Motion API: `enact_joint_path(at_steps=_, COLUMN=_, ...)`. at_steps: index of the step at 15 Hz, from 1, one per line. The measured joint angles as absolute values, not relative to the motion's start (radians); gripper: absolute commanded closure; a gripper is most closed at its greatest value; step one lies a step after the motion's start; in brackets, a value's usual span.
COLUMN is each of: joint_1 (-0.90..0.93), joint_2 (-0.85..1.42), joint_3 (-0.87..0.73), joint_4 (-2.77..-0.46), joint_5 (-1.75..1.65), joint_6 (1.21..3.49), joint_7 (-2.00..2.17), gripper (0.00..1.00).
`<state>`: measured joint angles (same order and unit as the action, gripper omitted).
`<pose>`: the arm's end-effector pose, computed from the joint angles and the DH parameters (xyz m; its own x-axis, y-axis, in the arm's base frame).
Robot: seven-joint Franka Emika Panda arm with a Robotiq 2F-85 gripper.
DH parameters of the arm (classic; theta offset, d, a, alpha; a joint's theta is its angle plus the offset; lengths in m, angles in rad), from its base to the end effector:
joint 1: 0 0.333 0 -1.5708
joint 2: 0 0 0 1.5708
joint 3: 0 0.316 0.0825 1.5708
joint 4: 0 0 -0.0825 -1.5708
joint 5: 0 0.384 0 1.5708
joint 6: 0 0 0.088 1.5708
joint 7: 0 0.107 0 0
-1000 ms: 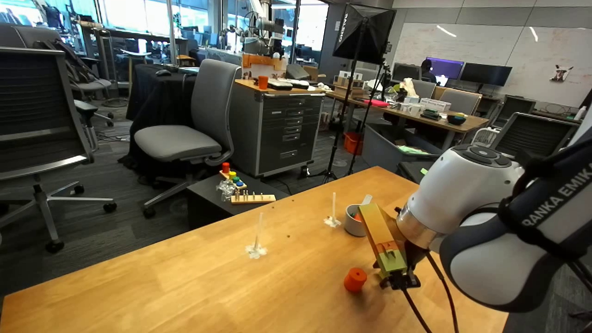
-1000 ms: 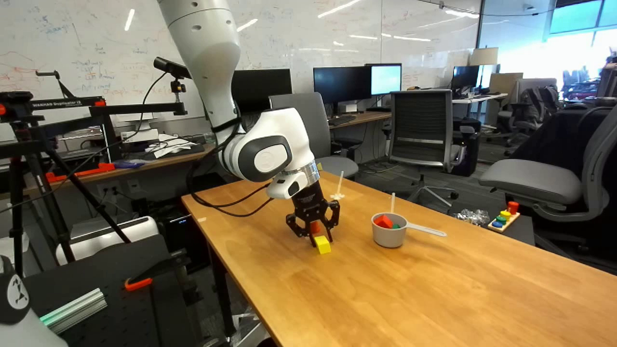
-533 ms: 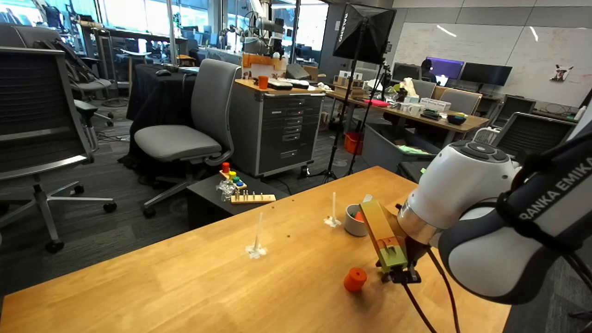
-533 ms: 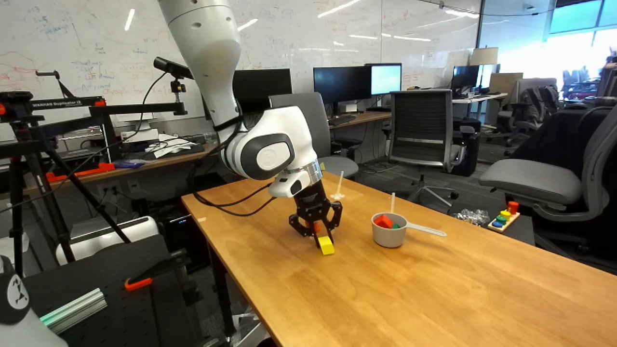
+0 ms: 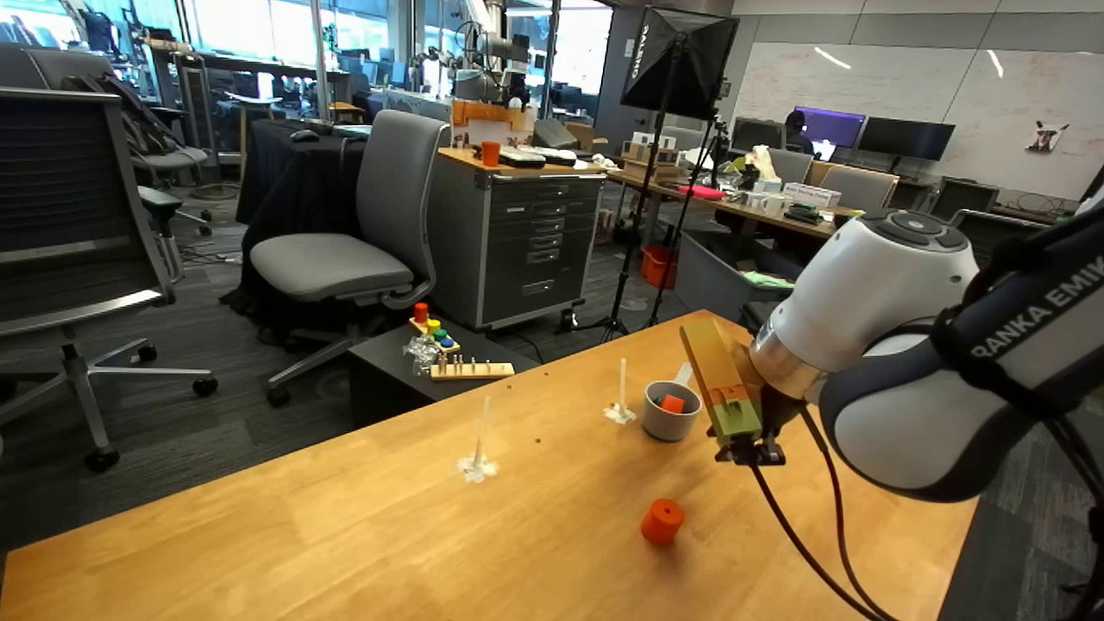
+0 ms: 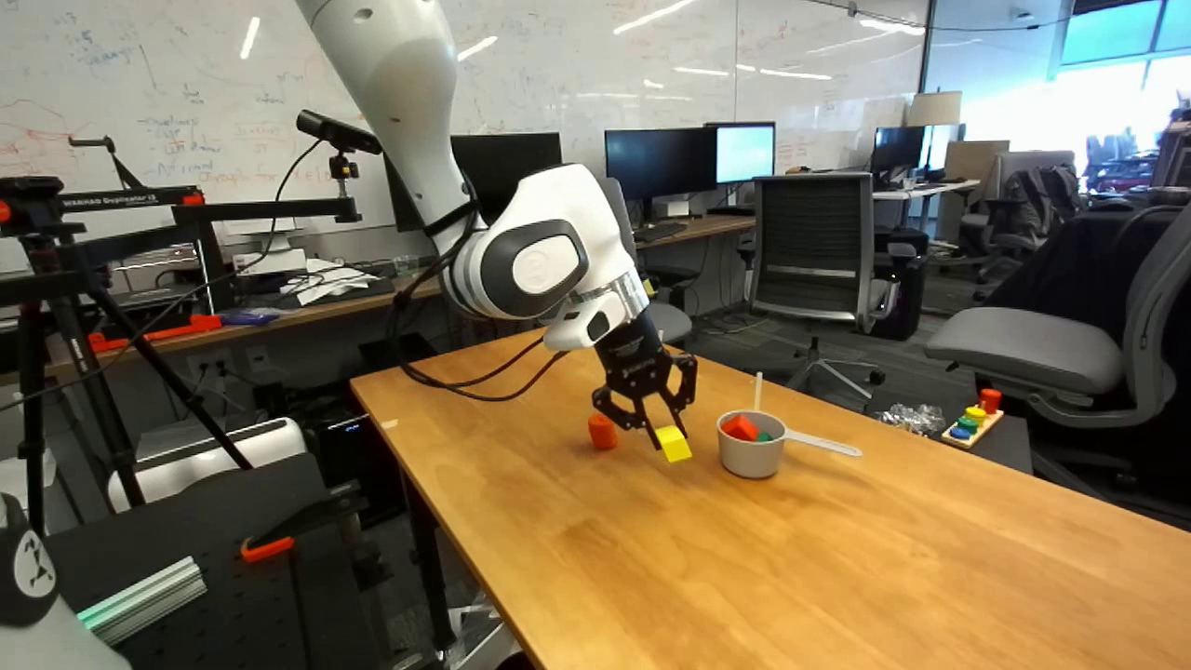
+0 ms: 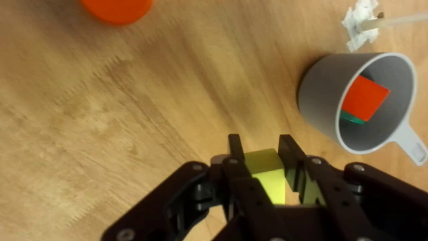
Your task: Put all the blocks in the gray pot one at a time except the orange cylindrical block
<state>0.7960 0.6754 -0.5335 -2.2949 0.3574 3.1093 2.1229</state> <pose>0.5244 0.0926 0.1270 -0.4924 -0.8698 0.0310 -0.8155 0.4487 -0.3655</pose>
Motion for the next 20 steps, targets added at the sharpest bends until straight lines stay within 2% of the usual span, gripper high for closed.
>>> enact_joint_path(at_steps=6, joint_1=0.95, joint_2=0.657, joint_3=-0.738, joint_4=-2.302, joint_5=0.357, joint_6=3.107, joint_7=2.139, gripper=0.92)
enact_joint_path(at_steps=10, joint_1=0.987, joint_2=0.659, joint_3=-0.823, joint_4=-2.269, joint_5=0.357, joint_6=3.106, joint_7=2.153, gripper=0.92)
enact_joint_path(at_steps=20, joint_1=0.931, joint_2=0.771, joint_3=-0.835, joint_4=-2.063, joint_5=0.354, joint_6=3.004, joint_7=2.216, gripper=0.92)
